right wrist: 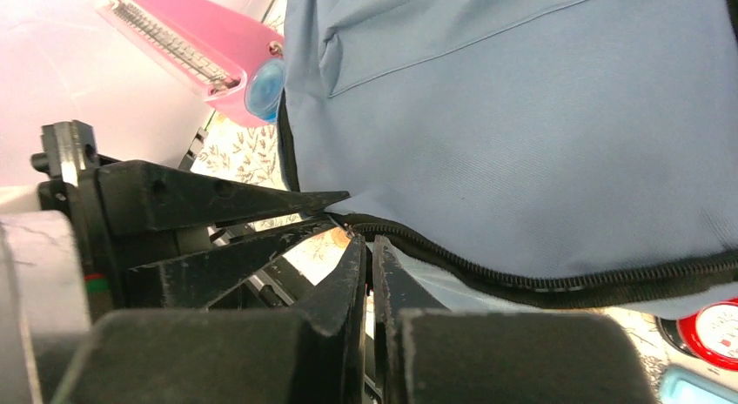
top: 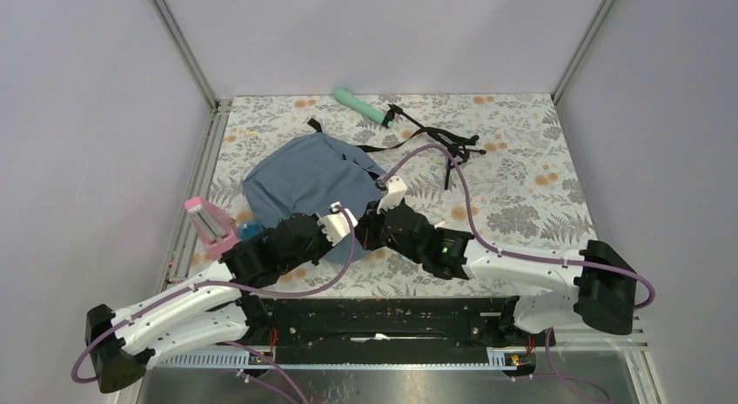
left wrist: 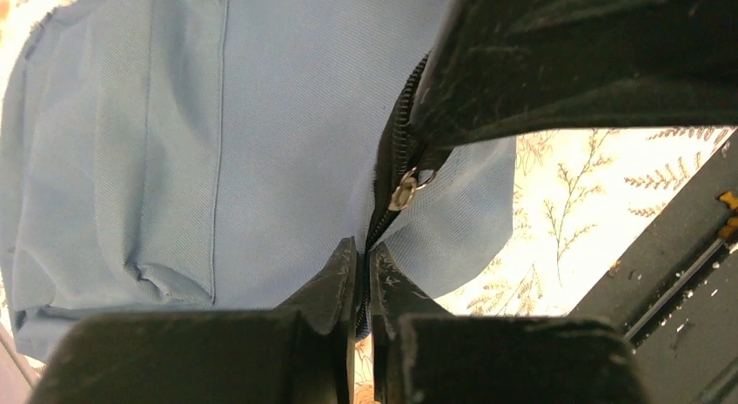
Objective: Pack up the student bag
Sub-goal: Zip the student bag at the center of the board.
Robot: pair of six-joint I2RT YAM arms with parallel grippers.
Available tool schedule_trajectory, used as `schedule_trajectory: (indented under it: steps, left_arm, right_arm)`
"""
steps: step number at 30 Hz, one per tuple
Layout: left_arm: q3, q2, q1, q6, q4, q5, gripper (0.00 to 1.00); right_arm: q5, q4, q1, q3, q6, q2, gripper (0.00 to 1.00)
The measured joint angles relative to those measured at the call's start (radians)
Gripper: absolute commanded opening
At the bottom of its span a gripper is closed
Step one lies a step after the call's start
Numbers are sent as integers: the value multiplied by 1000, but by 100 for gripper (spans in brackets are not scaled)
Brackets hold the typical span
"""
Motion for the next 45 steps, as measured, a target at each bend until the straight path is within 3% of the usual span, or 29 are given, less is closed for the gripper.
schedule_trajectory:
  steps: [17,45]
  left_arm:
    - [-16,-64,-19,8,93,-43,0]
    - [-19,-74,-25,13,70,-291,0]
  right_arm:
    - [74,-71,-21,-38,-47,-154,0]
    - [9,-119,-265,-78,-38,-201,0]
